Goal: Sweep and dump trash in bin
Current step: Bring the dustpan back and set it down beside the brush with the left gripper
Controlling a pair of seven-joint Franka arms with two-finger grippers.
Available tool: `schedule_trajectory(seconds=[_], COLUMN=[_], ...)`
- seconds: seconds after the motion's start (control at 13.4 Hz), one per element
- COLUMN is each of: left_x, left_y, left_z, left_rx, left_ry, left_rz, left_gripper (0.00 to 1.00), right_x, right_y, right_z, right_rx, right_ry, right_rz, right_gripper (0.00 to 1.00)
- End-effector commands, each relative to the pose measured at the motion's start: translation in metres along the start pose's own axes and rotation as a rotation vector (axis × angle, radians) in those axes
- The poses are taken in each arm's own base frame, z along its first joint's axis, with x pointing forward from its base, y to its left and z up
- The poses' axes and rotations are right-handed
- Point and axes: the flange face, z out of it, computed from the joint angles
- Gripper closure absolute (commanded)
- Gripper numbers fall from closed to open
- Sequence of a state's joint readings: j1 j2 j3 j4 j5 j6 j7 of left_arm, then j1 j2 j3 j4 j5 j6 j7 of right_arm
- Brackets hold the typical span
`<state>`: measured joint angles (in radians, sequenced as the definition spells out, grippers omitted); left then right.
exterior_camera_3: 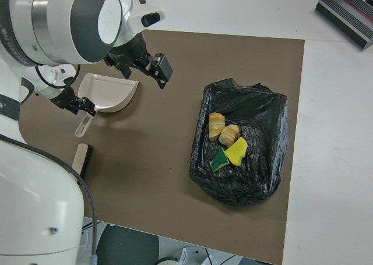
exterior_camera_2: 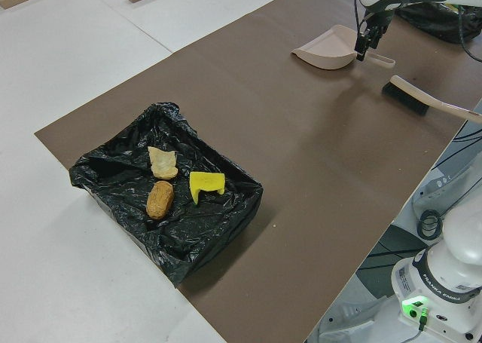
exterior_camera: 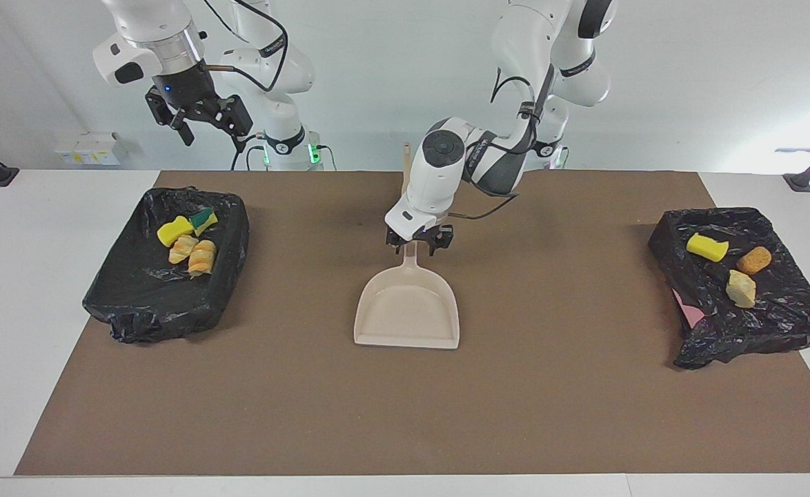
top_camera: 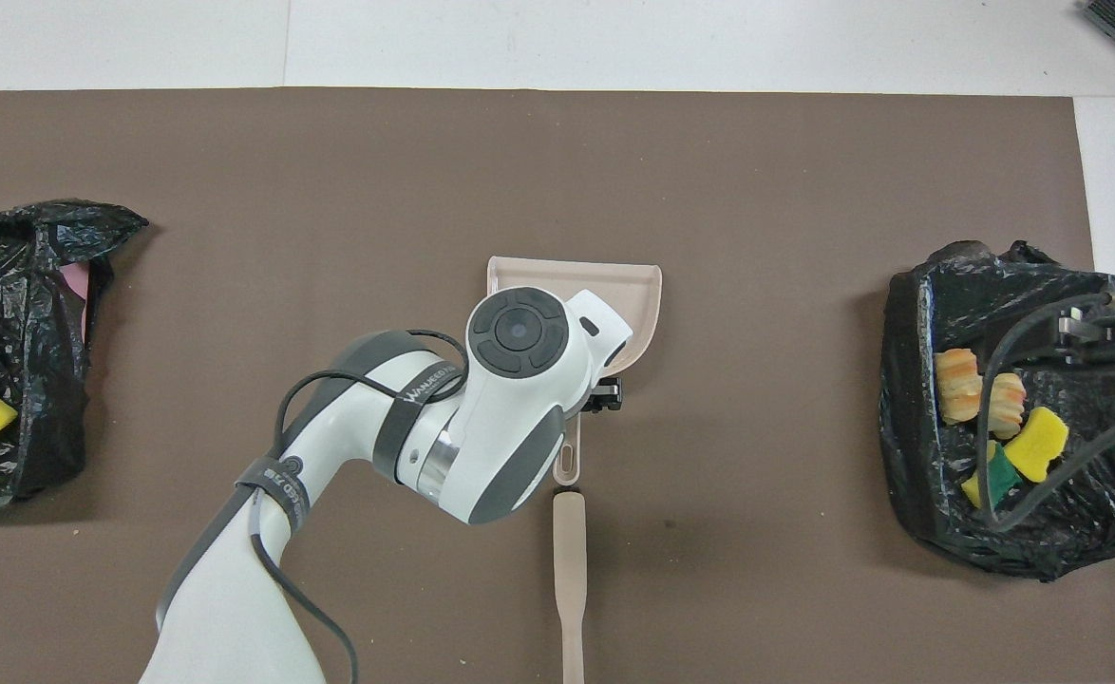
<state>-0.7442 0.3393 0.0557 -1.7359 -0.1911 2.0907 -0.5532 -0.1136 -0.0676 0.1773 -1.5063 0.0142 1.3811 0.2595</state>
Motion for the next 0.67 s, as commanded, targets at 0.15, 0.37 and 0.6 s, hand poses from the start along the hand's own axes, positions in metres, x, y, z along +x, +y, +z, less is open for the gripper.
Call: schedule_trajectory(seconds=[0.15,0.37,0.6], left_x=[0.048,0.074,0.092], left_y=[-0.087,-0.136,-0.198], left_z=[-0.047,-0.077,-0.098], left_rx=[-0.029,-0.047,-0.047], left_ry=[0.020,0.067,0.084], left_rz=[-0.158,-0.213,-0.140], left_gripper=[0.00,0.00,0.00], right_x=[-0.002,-0.001,0.000], right_y=[0.005,0.003,0.001], right_z=[-0.002,-0.002,-0.001], right_rx=[0.007,0.006,0.001], right_ry=[-0.006,-0.004,-0.002], right_rz=[-0.013,-0.016,-0.075], right_gripper=[0.00,0.00,0.00])
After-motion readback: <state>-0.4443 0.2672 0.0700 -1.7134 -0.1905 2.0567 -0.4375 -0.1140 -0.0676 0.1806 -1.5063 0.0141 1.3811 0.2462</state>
